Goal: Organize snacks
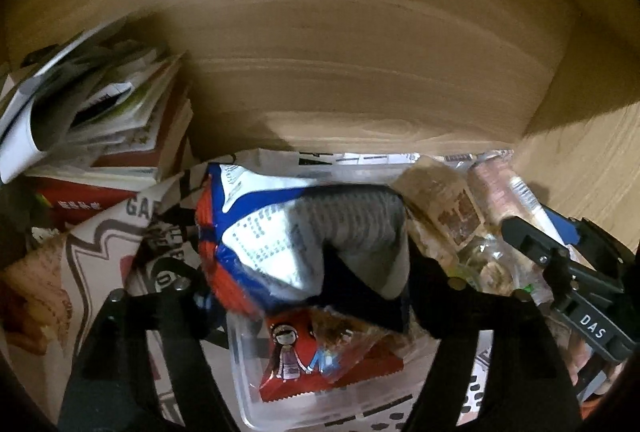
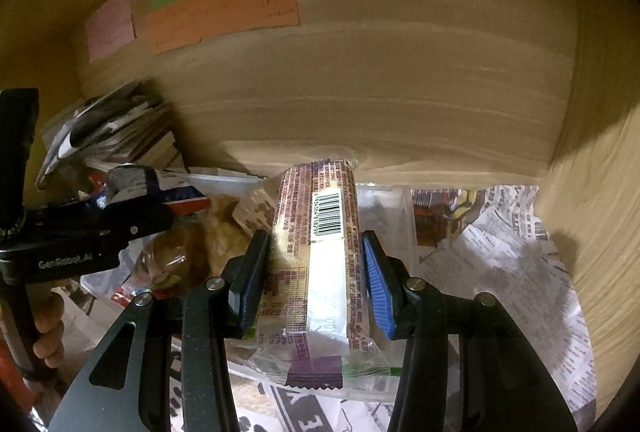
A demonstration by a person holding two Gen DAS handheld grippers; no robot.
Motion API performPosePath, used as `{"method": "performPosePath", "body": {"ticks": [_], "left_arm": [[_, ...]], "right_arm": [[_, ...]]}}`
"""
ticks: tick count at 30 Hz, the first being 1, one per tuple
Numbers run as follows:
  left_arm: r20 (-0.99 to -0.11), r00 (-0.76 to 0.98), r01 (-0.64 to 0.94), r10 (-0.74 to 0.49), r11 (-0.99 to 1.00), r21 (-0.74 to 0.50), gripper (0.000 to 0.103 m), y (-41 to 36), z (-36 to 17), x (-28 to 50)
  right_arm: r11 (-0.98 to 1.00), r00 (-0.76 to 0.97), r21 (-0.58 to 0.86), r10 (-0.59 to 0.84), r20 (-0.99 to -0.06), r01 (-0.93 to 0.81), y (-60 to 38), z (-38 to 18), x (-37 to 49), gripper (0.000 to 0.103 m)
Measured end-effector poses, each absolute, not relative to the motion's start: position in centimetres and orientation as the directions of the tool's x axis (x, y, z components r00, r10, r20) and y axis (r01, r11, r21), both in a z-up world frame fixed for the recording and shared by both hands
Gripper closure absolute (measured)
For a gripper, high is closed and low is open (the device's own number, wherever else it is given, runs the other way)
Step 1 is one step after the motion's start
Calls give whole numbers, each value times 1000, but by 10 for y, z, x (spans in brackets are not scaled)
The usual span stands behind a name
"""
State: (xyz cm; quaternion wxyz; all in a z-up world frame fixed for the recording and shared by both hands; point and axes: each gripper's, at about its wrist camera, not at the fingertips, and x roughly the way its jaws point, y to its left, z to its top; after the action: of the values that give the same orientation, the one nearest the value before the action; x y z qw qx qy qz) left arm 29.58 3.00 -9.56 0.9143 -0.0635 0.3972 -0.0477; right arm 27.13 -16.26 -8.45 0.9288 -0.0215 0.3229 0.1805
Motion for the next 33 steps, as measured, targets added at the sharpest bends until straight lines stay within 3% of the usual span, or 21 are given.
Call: {"method": "performPosePath", "body": {"ticks": [4,6,20,29,33], "left_arm": [[-739,652,54,-170,983,-178,18,26,-102,294],[-744,646,60,-171,983,-174,18,24,-101,289],[-724,665,101,-183,983,-155,14,19,-85,229],[-549,823,98,-148,988,-120,14,19,-19,164],[-460,879,87,-123,991,-98,14,20,10,133]], "right_arm": [[937,733,64,311,-605,-344,-163,-83,270,56],[938,741,59,308,-597,-343,-162,-81,267,47],[924,783,19,333,-525,-381,-163,-53,223,41],[915,821,37,379,-427,-403,-171,-17,178,40],[911,846,39,397,-356,-411,-176,4,152,30]]}}
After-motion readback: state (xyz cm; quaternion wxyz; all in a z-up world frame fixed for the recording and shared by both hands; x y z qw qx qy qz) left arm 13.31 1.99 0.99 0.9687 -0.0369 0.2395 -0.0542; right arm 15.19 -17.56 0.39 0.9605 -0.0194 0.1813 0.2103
